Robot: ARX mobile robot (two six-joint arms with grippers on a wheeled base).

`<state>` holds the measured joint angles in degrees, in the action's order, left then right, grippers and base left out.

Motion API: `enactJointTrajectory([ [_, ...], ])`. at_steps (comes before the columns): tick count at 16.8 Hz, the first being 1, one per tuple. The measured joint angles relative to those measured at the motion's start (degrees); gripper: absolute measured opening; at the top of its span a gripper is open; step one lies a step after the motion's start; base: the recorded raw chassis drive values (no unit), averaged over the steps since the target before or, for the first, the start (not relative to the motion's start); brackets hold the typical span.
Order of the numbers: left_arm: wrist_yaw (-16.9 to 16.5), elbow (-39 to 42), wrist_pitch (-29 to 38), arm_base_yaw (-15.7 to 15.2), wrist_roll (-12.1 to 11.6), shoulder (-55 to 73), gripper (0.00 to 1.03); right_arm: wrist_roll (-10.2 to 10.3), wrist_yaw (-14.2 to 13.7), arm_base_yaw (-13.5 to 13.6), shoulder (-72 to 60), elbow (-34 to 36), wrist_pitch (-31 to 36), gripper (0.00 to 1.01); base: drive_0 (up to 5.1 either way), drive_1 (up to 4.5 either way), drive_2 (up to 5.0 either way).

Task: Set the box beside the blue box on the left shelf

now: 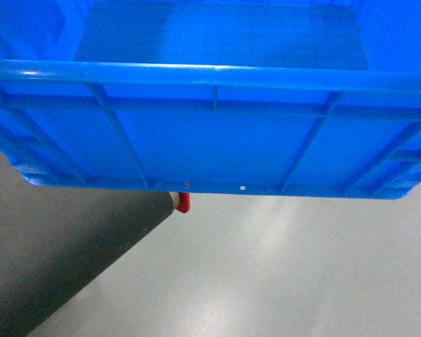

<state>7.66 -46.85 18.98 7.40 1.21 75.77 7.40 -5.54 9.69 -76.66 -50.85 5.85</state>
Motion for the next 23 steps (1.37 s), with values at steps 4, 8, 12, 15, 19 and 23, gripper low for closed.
enactJointTrajectory([
  [4, 0.04, 0.0, 0.0, 0.0, 0.02, 0.0, 0.19, 0.0, 0.0, 0.0, 0.0, 0.0, -0.04, 0.2, -1.6, -1.55, -1.6],
  [8, 0.02, 0.0, 0.0, 0.0, 0.0, 0.0, 0.19, 0.0, 0.0, 0.0, 0.0, 0.0, 0.02, 0.2, -1.6, -1.55, -1.6],
  [12, 0.02, 0.0, 0.0, 0.0, 0.0, 0.0, 0.19, 0.0, 0.0, 0.0, 0.0, 0.0, 0.0, 0.2, -1.6, -1.55, -1.6],
  [15, 0.02, 0.0, 0.04, 0.0, 0.0, 0.0, 0.19, 0.0, 0.0, 0.0, 0.0, 0.0, 0.04, 0.2, -1.6, -1.55, -1.6],
  [19, 0.04, 0.0, 0.09, 0.0, 0.02, 0.0, 0.19, 0.0, -0.02, 0.0, 0.0, 0.0, 0.02, 0.2, -1.6, -1.55, -1.6],
  [23, 0.04, 0.0, 0.04, 0.0, 0.0, 0.0, 0.19, 0.0, -0.04, -0.02, 0.0, 0.0, -0.02, 0.2, -1.6, -1.55, -1.6],
])
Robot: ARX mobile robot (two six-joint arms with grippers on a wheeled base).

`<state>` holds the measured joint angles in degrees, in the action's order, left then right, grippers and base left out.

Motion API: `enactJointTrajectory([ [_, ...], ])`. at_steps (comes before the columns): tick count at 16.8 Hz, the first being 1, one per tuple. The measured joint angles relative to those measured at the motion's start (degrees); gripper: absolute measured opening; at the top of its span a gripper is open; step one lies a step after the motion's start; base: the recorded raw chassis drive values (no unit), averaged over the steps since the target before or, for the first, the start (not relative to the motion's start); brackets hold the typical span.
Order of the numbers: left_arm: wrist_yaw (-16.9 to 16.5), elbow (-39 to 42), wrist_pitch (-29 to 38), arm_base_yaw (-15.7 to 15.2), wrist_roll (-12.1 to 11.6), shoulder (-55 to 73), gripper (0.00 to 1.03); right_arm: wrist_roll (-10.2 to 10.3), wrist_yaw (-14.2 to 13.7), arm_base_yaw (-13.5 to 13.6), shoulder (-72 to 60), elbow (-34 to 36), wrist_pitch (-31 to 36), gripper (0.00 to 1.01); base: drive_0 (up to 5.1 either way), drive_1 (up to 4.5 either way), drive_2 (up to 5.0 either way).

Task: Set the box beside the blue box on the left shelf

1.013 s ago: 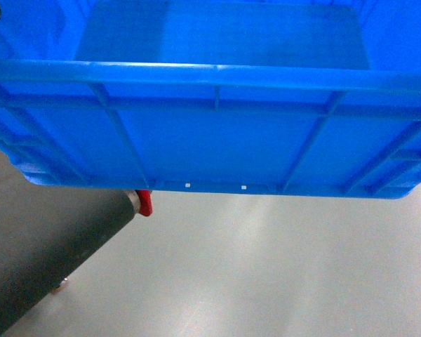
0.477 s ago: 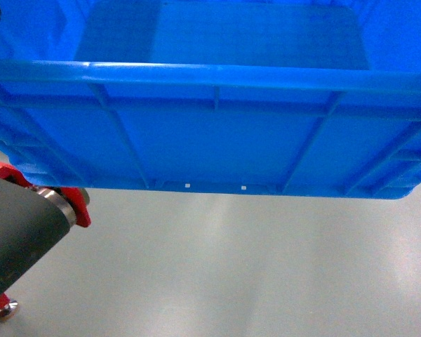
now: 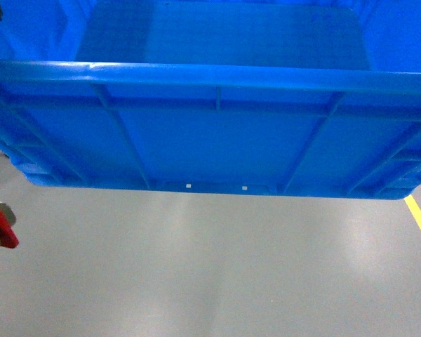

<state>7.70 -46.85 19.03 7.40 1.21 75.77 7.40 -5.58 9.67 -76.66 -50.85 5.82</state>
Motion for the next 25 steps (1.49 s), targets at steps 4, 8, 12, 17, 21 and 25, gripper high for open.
enactJointTrajectory([
  [4, -0.11, 0.0, -0.07, 0.0, 0.02, 0.0, 0.19, 0.0, 0.04, 0.02, 0.0, 0.0, 0.09, 0.2, -1.6, -1.55, -1.6],
  [8, -0.07, 0.02, 0.26, 0.28, 0.24, 0.0, 0.19, -0.28, -0.2, -0.35, 0.61, 0.04, 0.02, 0.2, -1.6, -1.55, -1.6],
  [12, -0.04, 0.02, 0.04, 0.26, 0.22, 0.0, 0.19, -0.39, -0.11, -0.31, 0.59, 0.04, -0.09, 0.2, -1.6, -1.55, -1.6],
  [17, -0.07, 0.07, -0.13, 0.26, 0.22, 0.0, 0.19, -0.39, -0.04, -0.31, 0.5, 0.04, -0.2, 0.2, -1.6, -1.55, -1.6],
  [21, -0.13, 0.07, 0.11, 0.26, 0.26, 0.0, 0.19, -0.39, -0.17, -0.33, 0.5, 0.04, -0.13, 0.2, -1.6, -1.55, -1.6],
  [25, -0.07, 0.07, 0.26, 0.22, 0.15, 0.0, 0.19, -0.42, 0.02, -0.31, 0.39, 0.04, -0.2, 0.2, -1.6, -1.55, -1.6],
])
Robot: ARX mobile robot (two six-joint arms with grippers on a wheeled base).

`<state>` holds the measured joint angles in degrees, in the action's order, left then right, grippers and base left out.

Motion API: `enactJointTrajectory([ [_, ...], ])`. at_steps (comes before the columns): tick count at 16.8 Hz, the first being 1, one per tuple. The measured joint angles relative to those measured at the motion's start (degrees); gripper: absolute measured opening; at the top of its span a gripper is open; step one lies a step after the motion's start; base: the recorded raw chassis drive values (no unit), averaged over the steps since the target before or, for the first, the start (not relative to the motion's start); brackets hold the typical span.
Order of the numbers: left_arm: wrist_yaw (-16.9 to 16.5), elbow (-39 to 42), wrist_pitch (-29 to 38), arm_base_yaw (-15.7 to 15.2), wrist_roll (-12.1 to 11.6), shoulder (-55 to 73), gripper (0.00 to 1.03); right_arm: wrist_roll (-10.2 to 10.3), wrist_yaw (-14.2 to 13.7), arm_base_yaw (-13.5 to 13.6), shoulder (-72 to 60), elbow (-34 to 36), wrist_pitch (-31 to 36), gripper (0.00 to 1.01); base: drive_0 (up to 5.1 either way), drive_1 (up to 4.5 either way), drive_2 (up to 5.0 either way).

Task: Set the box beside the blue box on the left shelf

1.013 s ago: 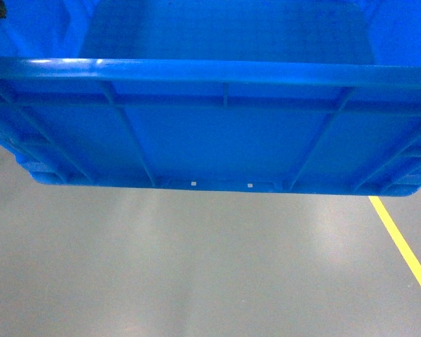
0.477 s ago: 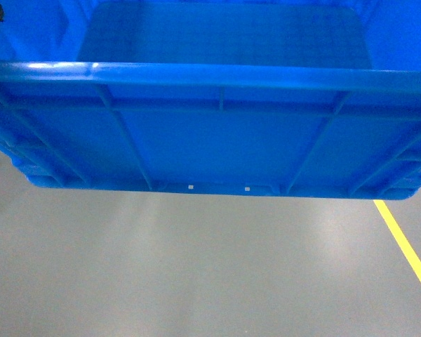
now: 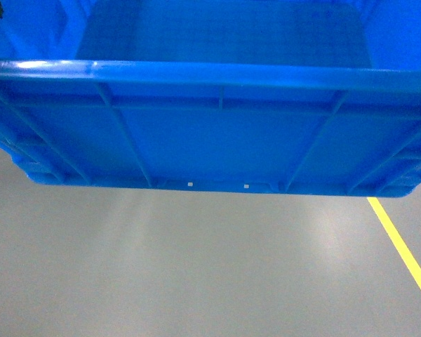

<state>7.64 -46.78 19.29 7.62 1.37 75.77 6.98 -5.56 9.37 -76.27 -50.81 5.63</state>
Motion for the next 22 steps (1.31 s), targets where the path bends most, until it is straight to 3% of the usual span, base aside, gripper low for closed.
enactJointTrajectory([
  [4, -0.07, 0.04, -0.42, 0.0, 0.11, 0.0, 0.19, 0.0, -0.11, 0.02, -0.11, 0.0, 0.37, 0.2, -1.6, -1.55, -1.6],
  [22, 0.02, 0.11, -0.2, 0.0, 0.04, 0.0, 0.19, 0.0, -0.26, 0.0, -0.13, 0.02, -0.02, 0.2, 0.1, 4.39, -4.3],
])
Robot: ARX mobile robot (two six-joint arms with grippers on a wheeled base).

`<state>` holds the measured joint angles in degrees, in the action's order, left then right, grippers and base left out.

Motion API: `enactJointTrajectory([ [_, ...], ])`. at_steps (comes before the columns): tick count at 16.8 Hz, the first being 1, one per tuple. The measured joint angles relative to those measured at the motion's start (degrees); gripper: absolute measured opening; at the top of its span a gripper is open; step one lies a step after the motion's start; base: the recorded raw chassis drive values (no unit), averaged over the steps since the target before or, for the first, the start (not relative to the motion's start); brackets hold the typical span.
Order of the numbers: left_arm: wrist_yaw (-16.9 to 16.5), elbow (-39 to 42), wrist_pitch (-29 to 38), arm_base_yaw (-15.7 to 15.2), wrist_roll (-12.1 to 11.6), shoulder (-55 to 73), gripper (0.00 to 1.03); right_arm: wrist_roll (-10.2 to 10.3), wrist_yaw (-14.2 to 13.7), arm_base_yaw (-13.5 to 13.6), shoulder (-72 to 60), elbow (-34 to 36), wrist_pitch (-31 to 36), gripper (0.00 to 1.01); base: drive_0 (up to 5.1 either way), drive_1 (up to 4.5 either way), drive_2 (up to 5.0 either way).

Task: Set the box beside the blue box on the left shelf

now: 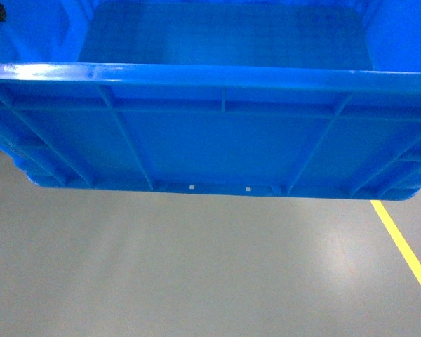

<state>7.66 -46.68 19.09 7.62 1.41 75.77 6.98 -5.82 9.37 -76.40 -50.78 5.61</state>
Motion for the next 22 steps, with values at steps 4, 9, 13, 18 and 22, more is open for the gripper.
enactJointTrajectory([
  [4, 0.02, 0.0, -0.11, 0.0, 0.02, -0.02, 0.19, 0.0, 0.13, 0.0, 0.0, -0.02, 0.22, 0.2, 0.1, 4.45, -4.2],
  [9, 0.02, 0.0, -0.17, 0.0, 0.07, -0.02, 0.19, -0.02, 0.09, 0.0, 0.0, 0.0, 0.17, 0.2, 0.1, 4.46, -4.2],
  [13, 0.02, 0.0, 0.26, 0.0, 0.04, -0.02, 0.19, -0.02, 0.13, 0.0, 0.0, 0.0, 0.46, 0.2, 0.1, 4.42, -4.2],
  [18, 0.04, 0.02, 0.11, 0.0, 0.04, -0.02, 0.19, -0.02, 0.04, 0.0, 0.0, 0.0, 0.24, 0.2, -0.1, 4.25, -4.4],
  [22, 0.02, 0.02, 0.0, 0.0, 0.04, -0.02, 0.19, -0.02, 0.11, 0.0, 0.0, 0.0, 0.26, 0.2, -0.1, 4.25, -4.4],
])
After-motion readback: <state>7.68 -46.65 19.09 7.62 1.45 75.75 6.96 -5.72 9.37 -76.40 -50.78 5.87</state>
